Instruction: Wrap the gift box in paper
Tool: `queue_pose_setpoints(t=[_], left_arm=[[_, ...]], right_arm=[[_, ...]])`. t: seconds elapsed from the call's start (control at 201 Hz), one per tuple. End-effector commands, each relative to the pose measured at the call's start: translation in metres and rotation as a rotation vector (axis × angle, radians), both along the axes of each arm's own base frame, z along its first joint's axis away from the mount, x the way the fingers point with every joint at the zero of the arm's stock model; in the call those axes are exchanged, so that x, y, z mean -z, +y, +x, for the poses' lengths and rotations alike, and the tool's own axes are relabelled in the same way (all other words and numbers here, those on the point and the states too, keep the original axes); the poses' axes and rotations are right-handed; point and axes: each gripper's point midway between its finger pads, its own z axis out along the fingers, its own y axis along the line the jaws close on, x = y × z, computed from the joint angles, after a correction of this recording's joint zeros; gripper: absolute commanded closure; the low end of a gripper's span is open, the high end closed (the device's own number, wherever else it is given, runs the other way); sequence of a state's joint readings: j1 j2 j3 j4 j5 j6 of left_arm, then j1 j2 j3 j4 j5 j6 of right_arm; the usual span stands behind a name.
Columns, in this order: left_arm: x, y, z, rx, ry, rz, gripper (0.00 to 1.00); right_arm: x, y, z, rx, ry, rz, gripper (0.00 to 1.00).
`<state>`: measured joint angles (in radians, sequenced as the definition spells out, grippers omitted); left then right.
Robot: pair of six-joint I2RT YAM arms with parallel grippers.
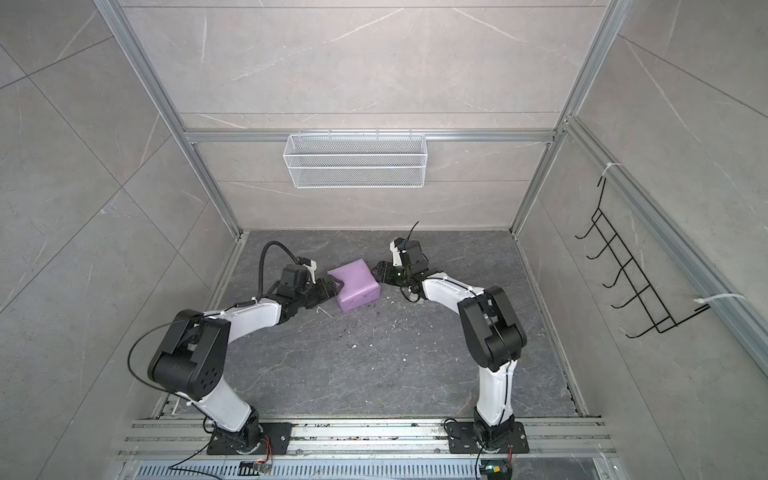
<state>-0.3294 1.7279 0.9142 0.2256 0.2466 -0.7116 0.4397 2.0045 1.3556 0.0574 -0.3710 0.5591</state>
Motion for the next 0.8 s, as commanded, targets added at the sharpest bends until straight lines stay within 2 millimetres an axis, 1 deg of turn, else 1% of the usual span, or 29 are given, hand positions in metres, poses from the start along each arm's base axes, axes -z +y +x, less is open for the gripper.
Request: queue_pose_setpoints(t=[0.0, 0.045, 0.095, 0.199, 0.274, 0.349, 0.388, 0.443, 0.488, 0.597, 0.702, 0.757, 0.797], left_arm=[[-0.015, -0.008, 0.026, -0.014, -0.043, -0.074, 0.15], [-0.011, -0.013, 0.028, 0.000, -0.027, -0.087, 0.16], [-0.007, -0.018, 0.028, 0.014, -0.013, -0.099, 0.18], [-0.002, -0.028, 0.021, 0.051, 0.003, -0.109, 0.21], [-0.002, -0.038, 0.012, 0.088, 0.009, -0.121, 0.22], [-0.004, -0.048, -0.001, 0.130, 0.015, -0.135, 0.22], [-0.005, -0.052, -0.008, 0.145, 0.012, -0.135, 0.22], [-0.007, -0.060, -0.019, 0.173, 0.008, -0.138, 0.22], [-0.008, -0.068, -0.031, 0.202, 0.012, -0.137, 0.22], [-0.008, -0.083, -0.062, 0.252, 0.021, -0.142, 0.22], [-0.008, -0.082, -0.079, 0.254, 0.018, -0.127, 0.22], [-0.008, -0.079, -0.084, 0.250, 0.014, -0.123, 0.21], [-0.009, -0.076, -0.085, 0.242, 0.010, -0.113, 0.21]], right_arm=[[-0.002, 0.027, 0.007, -0.080, 0.048, 0.105, 0.31], [0.004, 0.034, 0.008, -0.104, 0.075, 0.130, 0.32], [0.007, 0.040, 0.006, -0.123, 0.093, 0.159, 0.34], [0.011, 0.040, -0.003, -0.135, 0.109, 0.190, 0.41], [0.010, 0.036, -0.016, -0.140, 0.115, 0.195, 0.44], [0.011, 0.027, -0.033, -0.132, 0.128, 0.198, 0.46], [0.007, 0.022, -0.043, -0.125, 0.126, 0.202, 0.46], [0.009, 0.015, -0.060, -0.118, 0.133, 0.205, 0.46], [0.009, 0.010, -0.074, -0.115, 0.138, 0.215, 0.46], [0.019, -0.009, -0.109, -0.082, 0.165, 0.214, 0.44], [0.030, -0.026, -0.134, -0.043, 0.191, 0.212, 0.41], [0.032, -0.033, -0.143, -0.033, 0.192, 0.193, 0.39], [0.034, -0.040, -0.146, -0.020, 0.193, 0.164, 0.37]])
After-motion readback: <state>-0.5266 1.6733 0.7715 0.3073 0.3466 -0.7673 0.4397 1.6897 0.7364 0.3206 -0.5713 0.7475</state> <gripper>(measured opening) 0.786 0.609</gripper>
